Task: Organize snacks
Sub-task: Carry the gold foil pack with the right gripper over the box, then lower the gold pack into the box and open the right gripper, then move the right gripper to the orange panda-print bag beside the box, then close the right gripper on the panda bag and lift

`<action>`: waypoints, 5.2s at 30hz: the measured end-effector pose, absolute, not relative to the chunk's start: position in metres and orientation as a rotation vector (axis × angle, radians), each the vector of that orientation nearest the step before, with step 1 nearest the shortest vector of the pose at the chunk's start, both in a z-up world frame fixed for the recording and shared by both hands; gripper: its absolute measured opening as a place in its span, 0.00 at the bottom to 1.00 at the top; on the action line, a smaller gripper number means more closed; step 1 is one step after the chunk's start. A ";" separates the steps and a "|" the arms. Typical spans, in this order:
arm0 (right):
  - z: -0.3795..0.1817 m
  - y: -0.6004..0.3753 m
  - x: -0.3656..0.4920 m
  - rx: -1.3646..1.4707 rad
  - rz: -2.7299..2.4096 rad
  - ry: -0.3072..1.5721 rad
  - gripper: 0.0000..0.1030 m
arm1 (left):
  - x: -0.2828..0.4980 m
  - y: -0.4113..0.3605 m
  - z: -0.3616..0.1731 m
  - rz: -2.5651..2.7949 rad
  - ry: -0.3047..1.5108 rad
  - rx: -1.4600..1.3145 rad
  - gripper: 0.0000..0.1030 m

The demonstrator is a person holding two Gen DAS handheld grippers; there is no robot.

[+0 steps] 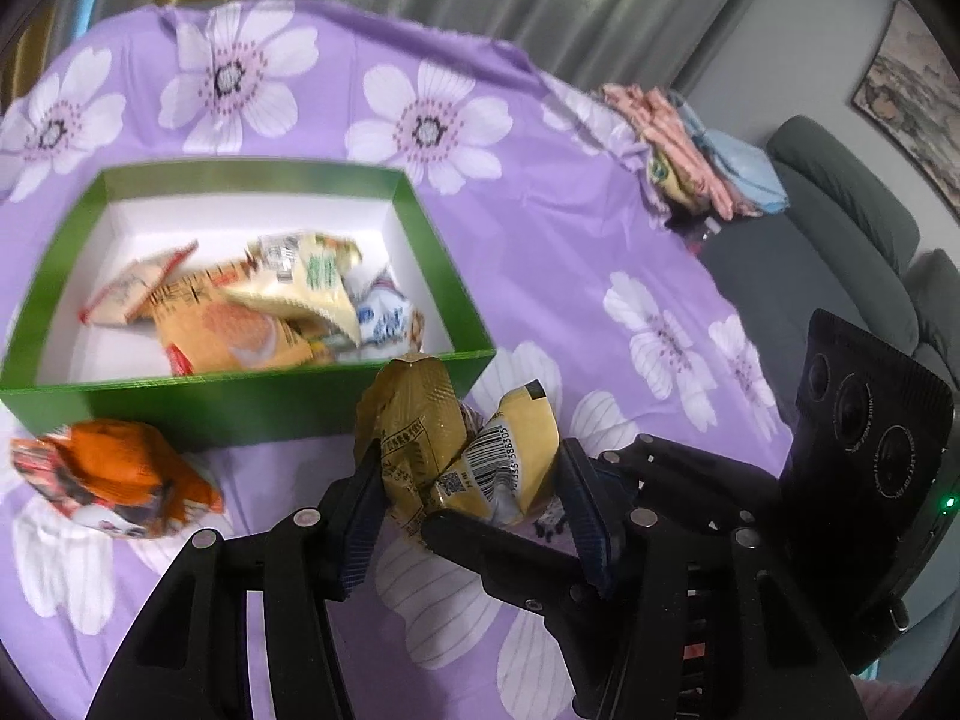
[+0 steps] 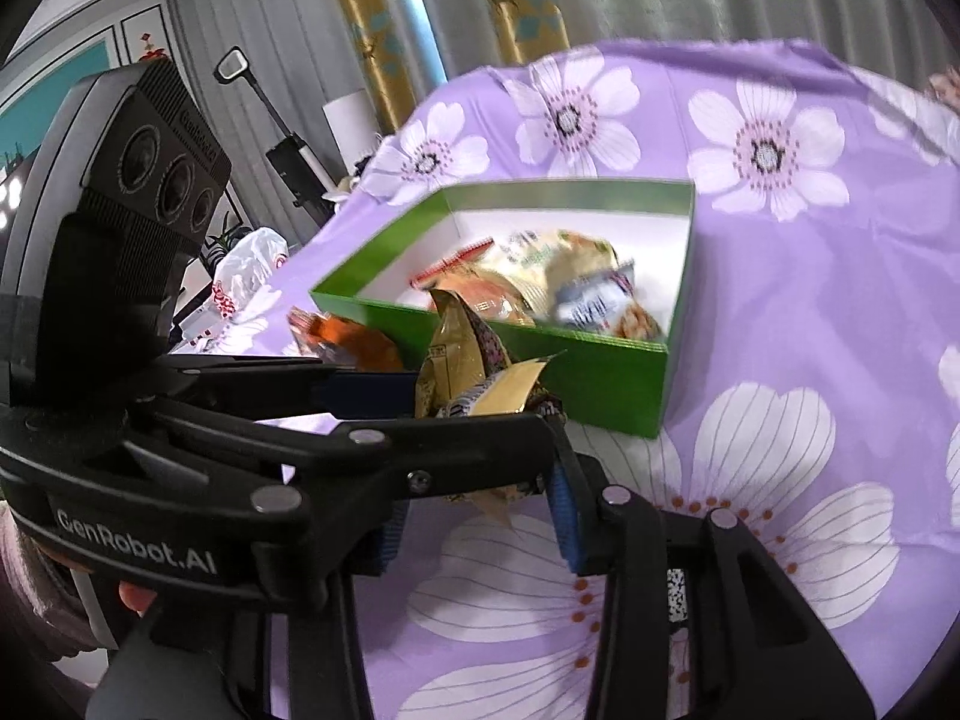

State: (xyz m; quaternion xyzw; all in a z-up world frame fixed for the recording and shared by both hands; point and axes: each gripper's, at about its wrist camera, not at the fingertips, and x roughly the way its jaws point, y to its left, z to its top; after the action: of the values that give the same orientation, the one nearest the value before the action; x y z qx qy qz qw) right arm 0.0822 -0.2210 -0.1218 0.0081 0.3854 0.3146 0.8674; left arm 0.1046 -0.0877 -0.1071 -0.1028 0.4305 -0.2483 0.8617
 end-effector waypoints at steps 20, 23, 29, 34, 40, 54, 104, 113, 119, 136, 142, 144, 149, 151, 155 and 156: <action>-0.067 -0.159 0.121 -0.102 0.691 0.672 0.40 | 0.149 -0.027 -0.056 -0.473 0.786 -0.256 0.54; -0.059 -0.147 0.141 -0.102 0.696 0.664 0.40 | 0.169 -0.016 -0.047 -0.465 0.778 -0.261 0.54; -0.059 -0.131 0.173 -0.068 0.718 0.691 0.40 | 0.197 0.000 -0.054 -0.440 0.814 -0.296 0.54; -0.086 -0.120 0.191 -0.048 0.731 0.766 0.40 | 0.213 0.012 -0.087 -0.407 0.885 -0.333 0.54; -0.117 -0.107 0.203 -0.053 0.728 0.856 0.40 | 0.221 0.019 -0.116 -0.381 0.957 -0.370 0.54; -0.129 -0.101 0.204 -0.106 0.687 0.894 0.46 | 0.215 0.016 -0.121 -0.282 0.988 -0.316 0.58; -0.030 -0.176 0.016 -0.079 0.566 0.675 0.93 | 0.016 -0.001 -0.027 -0.078 0.699 -0.057 0.94; -0.042 -0.160 0.016 -0.105 0.588 0.699 0.93 | 0.014 0.008 -0.037 -0.083 0.714 -0.079 0.94; -0.052 -0.153 0.023 -0.107 0.592 0.726 0.93 | 0.023 0.015 -0.048 -0.091 0.740 -0.104 0.94; -0.112 -0.137 0.054 -0.104 0.610 0.864 0.93 | 0.047 0.056 -0.111 -0.187 0.830 -0.297 0.94; -0.134 -0.127 0.064 -0.098 0.644 0.892 0.93 | 0.059 0.050 -0.123 -0.239 0.827 -0.292 0.94; -0.140 -0.124 0.068 -0.100 0.655 0.899 0.92 | 0.064 0.047 -0.126 -0.246 0.834 -0.280 0.94; -0.151 -0.114 0.080 -0.096 0.679 0.906 0.86 | 0.078 0.044 -0.133 -0.267 0.841 -0.266 0.94; -0.155 -0.110 0.085 -0.096 0.688 0.908 0.85 | 0.084 0.043 -0.135 -0.275 0.844 -0.260 0.94; -0.160 -0.104 0.093 -0.100 0.709 0.908 0.80 | 0.094 0.040 -0.139 -0.288 0.850 -0.243 0.94; -0.161 -0.103 0.095 -0.102 0.714 0.908 0.78 | 0.097 0.040 -0.140 -0.295 0.855 -0.244 0.94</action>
State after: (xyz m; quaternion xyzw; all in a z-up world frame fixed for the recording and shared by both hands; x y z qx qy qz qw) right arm 0.0947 -0.1031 -0.1612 -0.0482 0.4290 0.3375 0.8365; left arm 0.0966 0.0395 -0.1404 -0.1174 0.4119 -0.1421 0.8924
